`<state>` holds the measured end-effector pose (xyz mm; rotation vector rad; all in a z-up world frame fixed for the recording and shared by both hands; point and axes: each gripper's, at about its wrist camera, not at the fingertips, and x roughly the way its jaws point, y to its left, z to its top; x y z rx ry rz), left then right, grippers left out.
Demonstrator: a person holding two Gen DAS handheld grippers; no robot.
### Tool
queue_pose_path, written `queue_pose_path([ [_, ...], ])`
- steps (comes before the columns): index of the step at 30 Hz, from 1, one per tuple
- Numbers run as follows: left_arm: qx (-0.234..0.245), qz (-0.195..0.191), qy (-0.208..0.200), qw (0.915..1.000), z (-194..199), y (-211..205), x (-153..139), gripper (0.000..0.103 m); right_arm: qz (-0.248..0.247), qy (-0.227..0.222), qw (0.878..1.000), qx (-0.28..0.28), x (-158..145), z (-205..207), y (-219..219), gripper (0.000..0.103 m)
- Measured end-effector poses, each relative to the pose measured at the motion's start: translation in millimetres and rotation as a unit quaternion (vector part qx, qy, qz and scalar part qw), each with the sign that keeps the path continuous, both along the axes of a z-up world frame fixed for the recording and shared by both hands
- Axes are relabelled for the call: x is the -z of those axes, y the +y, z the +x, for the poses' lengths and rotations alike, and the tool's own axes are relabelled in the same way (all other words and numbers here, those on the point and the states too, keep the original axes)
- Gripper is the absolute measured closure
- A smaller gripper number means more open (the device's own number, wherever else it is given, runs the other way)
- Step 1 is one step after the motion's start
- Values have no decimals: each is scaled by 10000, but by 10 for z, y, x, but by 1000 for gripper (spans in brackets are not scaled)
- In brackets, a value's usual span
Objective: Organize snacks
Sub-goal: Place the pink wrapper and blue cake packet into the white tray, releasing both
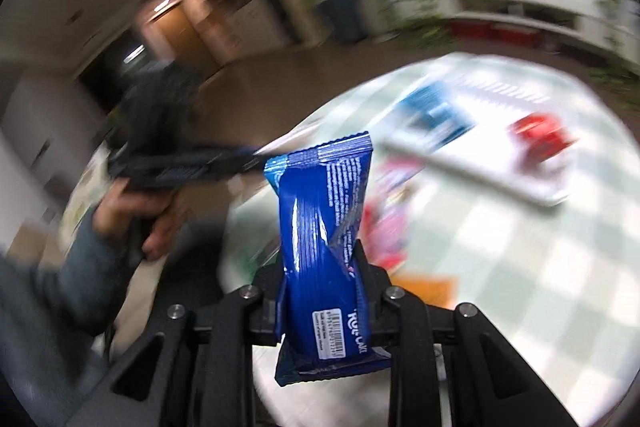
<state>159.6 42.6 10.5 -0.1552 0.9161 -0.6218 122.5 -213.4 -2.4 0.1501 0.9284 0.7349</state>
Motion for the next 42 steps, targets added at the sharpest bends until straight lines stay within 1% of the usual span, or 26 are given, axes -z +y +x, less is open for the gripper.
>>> queue_pose_path([
  [3,-150,24,-108,9998,431,-91,-123,85,-70,-107,9959,891,-84,393,-133,75],
  [4,-226,109,-158,9996,571,-131,-147,85,-58,-115,9935,1134,-106,544,-169,75],
  [5,-330,214,-196,9990,754,-184,-159,85,-97,-139,9919,1262,-116,644,-180,76],
  [7,-424,208,-147,9988,1034,-262,-152,85,-202,-258,9870,1574,-108,866,-180,75],
  [10,-452,385,-112,9982,1413,-464,-65,85,-285,-174,9836,1770,6,1213,-137,75],
  [13,-478,555,-27,9973,1737,-640,97,85,-371,37,9815,1879,154,1470,-137,75],
  [18,-487,769,158,9957,2068,-803,426,85,-571,267,9786,1958,420,1801,-82,75],
  [22,-504,882,211,9946,2139,-868,642,85,-768,400,9751,2041,588,1971,-41,75],
  [26,-481,1117,127,9925,2169,-983,769,83,-918,482,9733,2046,711,2055,6,75],
  [30,-463,1273,32,9908,2193,-1057,838,83,-1119,557,9709,2041,847,2123,34,75],
  [35,-423,1327,-30,9903,2180,-1068,842,82,-1171,649,9679,2129,952,2172,-6,73],
  [37,-390,1378,-62,9897,2173,-1085,843,79,-1183,671,9671,2150,982,2177,-22,71],
  [40,-309,1430,-99,9892,2143,-1130,834,70,-1199,682,9669,2147,1008,2192,-12,70],
  [42,-211,1403,-104,9898,2120,-1169,827,54,-1253,657,9669,2125,1009,2189,5,70],
])
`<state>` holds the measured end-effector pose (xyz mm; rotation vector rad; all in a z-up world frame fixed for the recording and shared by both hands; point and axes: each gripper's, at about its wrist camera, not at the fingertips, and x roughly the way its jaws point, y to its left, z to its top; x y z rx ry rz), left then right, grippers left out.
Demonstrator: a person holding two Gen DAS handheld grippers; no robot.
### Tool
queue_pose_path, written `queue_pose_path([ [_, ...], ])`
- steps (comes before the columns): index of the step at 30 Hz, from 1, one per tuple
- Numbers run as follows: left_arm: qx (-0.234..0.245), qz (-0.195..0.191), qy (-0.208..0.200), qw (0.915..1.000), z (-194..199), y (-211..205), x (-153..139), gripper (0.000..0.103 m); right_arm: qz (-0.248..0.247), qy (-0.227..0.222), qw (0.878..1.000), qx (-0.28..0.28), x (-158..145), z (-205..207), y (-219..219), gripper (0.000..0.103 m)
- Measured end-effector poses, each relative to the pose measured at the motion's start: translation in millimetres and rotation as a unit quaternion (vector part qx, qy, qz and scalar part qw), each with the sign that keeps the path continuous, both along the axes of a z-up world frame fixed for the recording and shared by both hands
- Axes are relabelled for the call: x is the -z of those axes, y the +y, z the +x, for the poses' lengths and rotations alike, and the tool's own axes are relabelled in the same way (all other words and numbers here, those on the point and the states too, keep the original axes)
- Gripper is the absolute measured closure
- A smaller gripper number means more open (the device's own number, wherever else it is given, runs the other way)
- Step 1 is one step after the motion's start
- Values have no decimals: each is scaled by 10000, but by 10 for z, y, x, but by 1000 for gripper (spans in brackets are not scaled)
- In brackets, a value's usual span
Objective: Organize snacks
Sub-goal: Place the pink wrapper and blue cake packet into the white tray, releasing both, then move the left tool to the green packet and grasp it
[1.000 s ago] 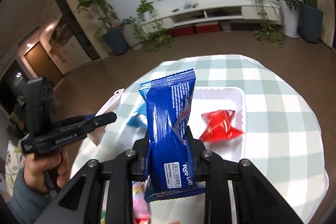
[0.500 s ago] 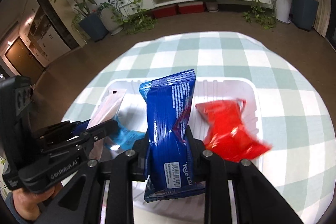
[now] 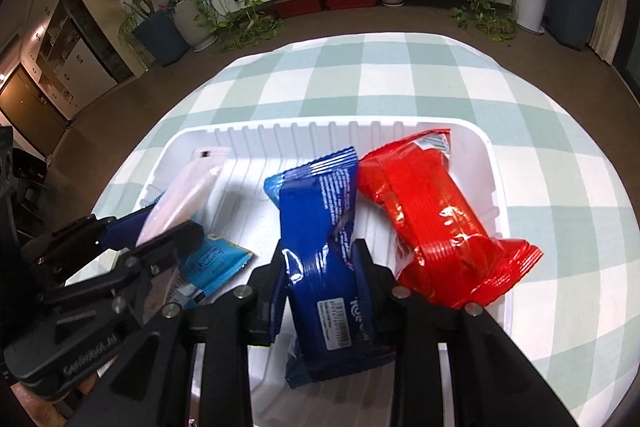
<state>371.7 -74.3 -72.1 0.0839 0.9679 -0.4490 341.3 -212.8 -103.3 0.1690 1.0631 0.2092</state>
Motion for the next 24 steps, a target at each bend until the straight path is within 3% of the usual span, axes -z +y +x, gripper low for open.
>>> queue_pose_path([
  [10,44,-55,100,9999,-58,32,-77,46,-63,-128,9999,31,-119,-68,-33,63],
  [13,50,-186,35,9998,-146,116,-232,42,-30,-358,9994,23,-302,-143,-55,46],
  [15,20,-278,-153,9995,-247,209,-400,32,47,-566,9984,7,-457,-214,-87,32],
  [17,-45,-458,-336,9984,-370,343,-596,26,179,-797,9967,19,-655,-311,-143,25],
  [21,-27,-838,-642,9944,-694,627,-956,15,542,-1197,9913,7,-1098,-576,-272,20],
  [24,187,-977,-930,9907,-1034,807,-1174,6,830,-1670,9824,-91,-1484,-924,-379,10],
])
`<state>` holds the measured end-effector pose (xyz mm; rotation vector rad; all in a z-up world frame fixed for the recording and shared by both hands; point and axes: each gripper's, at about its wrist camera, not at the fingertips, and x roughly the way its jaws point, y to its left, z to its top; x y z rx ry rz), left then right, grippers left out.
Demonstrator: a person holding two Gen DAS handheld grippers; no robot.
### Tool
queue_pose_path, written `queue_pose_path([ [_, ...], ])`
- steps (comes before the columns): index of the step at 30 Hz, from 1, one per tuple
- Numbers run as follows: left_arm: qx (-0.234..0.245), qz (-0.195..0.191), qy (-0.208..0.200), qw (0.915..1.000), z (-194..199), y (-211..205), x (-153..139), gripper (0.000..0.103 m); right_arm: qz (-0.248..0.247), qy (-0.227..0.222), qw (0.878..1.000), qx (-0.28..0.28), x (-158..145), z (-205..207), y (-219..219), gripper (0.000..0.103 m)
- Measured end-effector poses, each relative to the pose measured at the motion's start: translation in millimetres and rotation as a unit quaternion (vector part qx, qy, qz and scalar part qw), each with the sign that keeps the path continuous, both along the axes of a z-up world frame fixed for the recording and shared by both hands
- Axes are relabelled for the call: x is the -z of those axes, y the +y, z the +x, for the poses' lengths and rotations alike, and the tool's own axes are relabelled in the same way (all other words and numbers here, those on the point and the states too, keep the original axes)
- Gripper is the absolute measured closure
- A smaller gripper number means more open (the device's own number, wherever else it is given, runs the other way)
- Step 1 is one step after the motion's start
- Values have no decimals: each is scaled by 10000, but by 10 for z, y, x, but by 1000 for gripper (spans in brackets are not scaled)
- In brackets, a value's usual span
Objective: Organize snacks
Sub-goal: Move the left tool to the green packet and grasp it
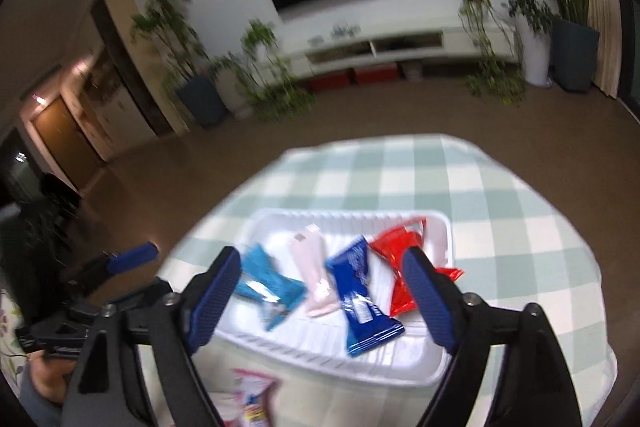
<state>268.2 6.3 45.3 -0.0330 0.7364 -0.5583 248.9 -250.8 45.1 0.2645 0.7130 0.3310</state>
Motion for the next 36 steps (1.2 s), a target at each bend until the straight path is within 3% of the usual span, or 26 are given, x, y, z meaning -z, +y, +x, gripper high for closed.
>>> queue_pose_path([
  [4,367,237,-107,9990,-528,151,-82,0,325,-497,9981,-136,-311,-523,-102,2],
  [7,215,614,-185,9977,-950,242,5,0,341,-718,9966,-238,-359,-962,-118,0],
  [11,-217,1325,67,9909,-1459,295,306,0,44,-763,9969,-201,-179,-1506,-59,0],
  [16,-510,1354,863,9857,-1935,404,808,0,-151,-412,9989,-153,309,-2005,67,0],
  [21,-1072,1388,1464,9736,-2070,538,1236,0,-66,26,9996,-286,661,-2241,193,0],
  [28,-1082,1516,1440,9719,-2037,414,1375,1,-60,15,9996,-286,726,-2332,219,1],
  [34,-923,1692,1523,9694,-1904,281,1447,17,-99,168,9993,-333,788,-2334,269,12],
  [36,-864,1717,1513,9696,-1865,252,1469,26,-105,214,9991,-360,809,-2330,286,15],
])
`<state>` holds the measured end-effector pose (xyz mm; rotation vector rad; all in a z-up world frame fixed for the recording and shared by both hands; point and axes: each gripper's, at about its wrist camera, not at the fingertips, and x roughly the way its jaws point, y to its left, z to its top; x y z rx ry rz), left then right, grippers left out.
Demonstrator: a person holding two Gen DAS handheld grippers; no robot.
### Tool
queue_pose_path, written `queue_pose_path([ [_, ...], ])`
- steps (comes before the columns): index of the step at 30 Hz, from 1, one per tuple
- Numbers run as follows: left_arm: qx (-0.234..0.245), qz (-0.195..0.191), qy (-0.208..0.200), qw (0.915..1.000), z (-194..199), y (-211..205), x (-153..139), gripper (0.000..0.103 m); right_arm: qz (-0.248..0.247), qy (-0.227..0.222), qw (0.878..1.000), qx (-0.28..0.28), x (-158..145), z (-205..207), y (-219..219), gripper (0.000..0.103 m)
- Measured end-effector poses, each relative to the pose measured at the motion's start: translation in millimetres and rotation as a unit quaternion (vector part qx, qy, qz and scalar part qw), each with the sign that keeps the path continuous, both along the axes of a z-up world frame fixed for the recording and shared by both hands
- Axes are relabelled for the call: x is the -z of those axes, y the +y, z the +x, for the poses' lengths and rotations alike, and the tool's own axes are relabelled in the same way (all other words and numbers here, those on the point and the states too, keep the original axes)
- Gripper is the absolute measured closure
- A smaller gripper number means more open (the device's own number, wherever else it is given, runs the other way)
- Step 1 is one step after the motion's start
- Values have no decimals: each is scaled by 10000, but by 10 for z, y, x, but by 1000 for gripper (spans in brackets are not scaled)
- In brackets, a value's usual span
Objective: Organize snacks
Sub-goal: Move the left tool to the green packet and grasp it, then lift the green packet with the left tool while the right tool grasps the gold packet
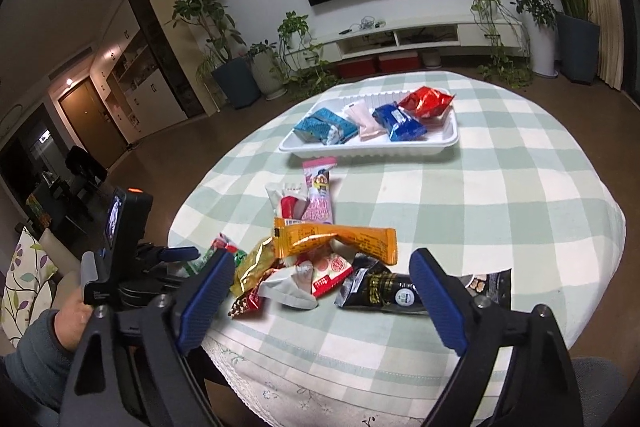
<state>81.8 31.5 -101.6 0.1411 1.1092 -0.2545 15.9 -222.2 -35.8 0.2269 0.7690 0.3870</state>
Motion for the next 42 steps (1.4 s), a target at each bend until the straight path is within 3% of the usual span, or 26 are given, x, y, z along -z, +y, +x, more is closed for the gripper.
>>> queue_pose_path([
  [9,223,-319,112,9992,112,-22,-19,65,-94,49,9998,-187,41,-13,112,19],
  [16,172,-882,165,9958,155,69,-36,67,-138,144,9993,-302,92,-18,175,22],
  [22,37,-1051,203,9942,184,95,-41,60,-163,188,9989,-394,108,-25,239,22],
  [24,17,-1069,198,9941,178,102,-34,50,-167,206,9988,-421,115,-19,263,22],
  [28,0,-1159,132,9932,177,123,-37,50,-193,241,9984,-484,134,-16,312,22],
  [33,118,-1008,71,9948,164,105,-12,83,-238,275,9976,-592,146,-27,402,25],
  [37,176,-1132,-63,9934,114,120,-56,91,-319,304,9964,-728,140,-13,536,31],
  [42,40,-1396,-156,9901,90,274,-133,92,-387,406,9936,-982,142,63,762,39],
])
